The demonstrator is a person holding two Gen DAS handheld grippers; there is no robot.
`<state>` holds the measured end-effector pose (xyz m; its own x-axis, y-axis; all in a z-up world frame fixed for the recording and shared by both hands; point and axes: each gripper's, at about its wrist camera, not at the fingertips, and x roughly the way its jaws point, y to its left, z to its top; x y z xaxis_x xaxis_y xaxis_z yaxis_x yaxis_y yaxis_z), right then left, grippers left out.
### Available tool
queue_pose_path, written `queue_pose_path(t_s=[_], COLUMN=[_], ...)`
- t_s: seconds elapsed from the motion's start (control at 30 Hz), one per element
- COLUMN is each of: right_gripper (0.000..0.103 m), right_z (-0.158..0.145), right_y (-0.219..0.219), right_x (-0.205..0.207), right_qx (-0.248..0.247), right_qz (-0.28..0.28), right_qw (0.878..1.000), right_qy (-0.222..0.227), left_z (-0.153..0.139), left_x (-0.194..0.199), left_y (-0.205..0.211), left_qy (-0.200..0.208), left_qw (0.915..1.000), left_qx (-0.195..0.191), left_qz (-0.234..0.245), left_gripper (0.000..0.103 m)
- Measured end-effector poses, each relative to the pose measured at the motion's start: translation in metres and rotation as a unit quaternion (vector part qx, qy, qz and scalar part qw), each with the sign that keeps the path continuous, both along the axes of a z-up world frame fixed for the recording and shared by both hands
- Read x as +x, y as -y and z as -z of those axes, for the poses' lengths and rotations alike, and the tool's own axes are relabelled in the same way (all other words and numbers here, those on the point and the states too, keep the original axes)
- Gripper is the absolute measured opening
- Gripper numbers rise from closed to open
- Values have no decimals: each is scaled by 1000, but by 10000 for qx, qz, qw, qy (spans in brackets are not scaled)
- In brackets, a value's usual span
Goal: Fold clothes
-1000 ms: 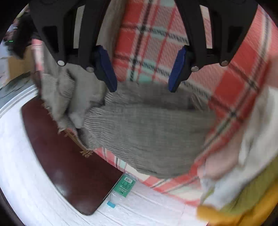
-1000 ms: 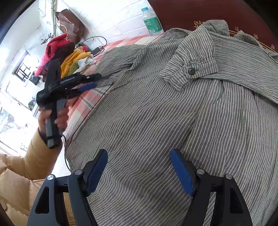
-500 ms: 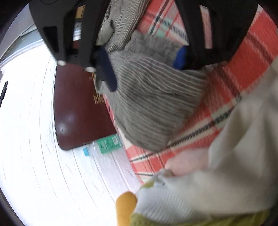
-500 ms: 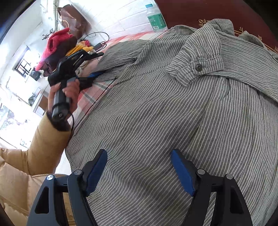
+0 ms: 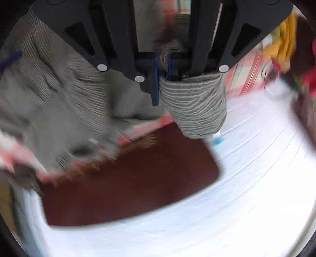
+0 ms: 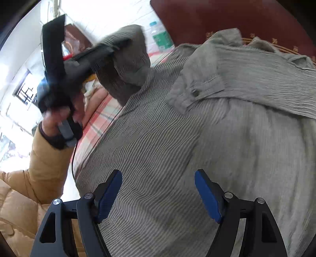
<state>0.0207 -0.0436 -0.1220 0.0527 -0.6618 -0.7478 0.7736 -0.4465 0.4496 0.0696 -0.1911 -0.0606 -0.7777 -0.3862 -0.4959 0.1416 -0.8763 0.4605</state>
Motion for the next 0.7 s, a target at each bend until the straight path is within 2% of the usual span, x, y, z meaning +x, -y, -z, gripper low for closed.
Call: queue_pose_path(t_s=[0.07,0.1,0.13,0.23,0.27,0.33,0.4,0.47,0.6,0.7], right_gripper=[78,78,78,78,78,78,78,78,78,78], right_z=[-5,-8,-9,-12,-15,-21,-32,-49,-75,-72], right_y=[-12,-17,-23,-41,-39,-34,-23,-5,57,117], right_x=[-9,-14,-19,-34,-37,-42,-46,-47,-34,-9], right_qx=[-22,-31,36,249,309,427,434,290,95,250], right_qz=[220,331,459,807,818,838,767,522,-456,-1411], right_qw=[9997,9994,9988,9959,9952,9931,9912,9894,9781,9536], right_qy=[-75,-112,-164,-330,-451,-695,-983,-1326,-2027,-2648], left_z=[29,44,59,80,81,71,58,49,49,57], left_x=[-16,-19,-21,-16,-13,-3,13,40,88,106], left_y=[-34,-46,-57,-69,-68,-55,-36,-14,26,54], left_qy=[476,698,894,1086,1110,1091,898,646,499,551], left_qw=[9974,9952,9927,9898,9903,9932,9949,9919,9778,9651], left_qx=[-293,-408,-560,-769,-688,-189,418,1084,2015,2459], left_qz=[447,547,581,504,463,356,192,106,-267,-717], left_gripper=[12,17,17,17,18,26,55,69,70,70])
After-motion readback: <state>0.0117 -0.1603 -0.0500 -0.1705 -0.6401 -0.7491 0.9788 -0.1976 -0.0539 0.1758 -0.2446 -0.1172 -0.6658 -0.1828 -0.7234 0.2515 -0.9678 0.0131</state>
